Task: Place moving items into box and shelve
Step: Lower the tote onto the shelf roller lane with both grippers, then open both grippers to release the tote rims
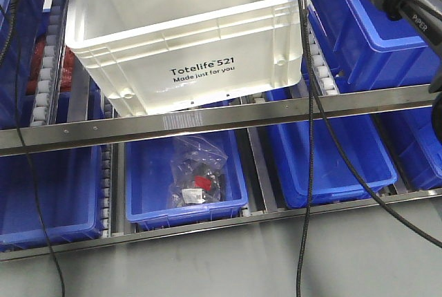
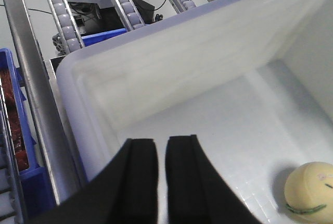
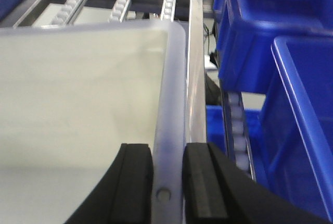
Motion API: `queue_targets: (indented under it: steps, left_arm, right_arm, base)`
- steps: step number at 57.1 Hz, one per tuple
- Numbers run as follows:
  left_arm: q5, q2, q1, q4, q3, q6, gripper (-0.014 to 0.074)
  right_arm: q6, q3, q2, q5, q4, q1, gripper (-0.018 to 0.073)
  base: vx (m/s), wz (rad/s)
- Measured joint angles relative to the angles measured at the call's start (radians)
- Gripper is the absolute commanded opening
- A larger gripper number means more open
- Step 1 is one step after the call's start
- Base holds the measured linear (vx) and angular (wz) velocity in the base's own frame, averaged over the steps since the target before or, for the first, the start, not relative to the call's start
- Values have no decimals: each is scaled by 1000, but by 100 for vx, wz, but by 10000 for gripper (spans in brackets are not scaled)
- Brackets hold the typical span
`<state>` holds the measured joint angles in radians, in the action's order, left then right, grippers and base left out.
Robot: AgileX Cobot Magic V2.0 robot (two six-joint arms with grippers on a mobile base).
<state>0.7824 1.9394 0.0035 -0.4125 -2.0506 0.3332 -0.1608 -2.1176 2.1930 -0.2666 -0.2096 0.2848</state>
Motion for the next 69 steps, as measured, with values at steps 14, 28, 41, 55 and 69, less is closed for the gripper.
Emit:
queue_targets:
  steps: [14, 28, 41, 55, 69]
  left_arm:
    - [0, 0, 0, -2, 0, -11, 486]
    - [0, 0, 0, -3, 0, -12, 485]
    - [10, 0, 0, -3, 0, -13, 398]
    - [52, 0, 0, -3, 0, -13, 47]
    - [81, 0, 0, 2, 0, -29, -8]
  right_arm:
    - [6, -8, 22, 154, 2, 21, 415]
    - [32, -8, 24, 191, -19, 21, 413]
    - [68, -8, -47, 95, -77, 20, 319]
    - [77, -8, -90, -113, -114, 20, 28]
    - [71, -8, -92, -180, -132, 20, -7]
  base:
    - [0, 0]
    - [0, 0]
    - [0, 0]
    - [0, 0]
    - [0, 0]
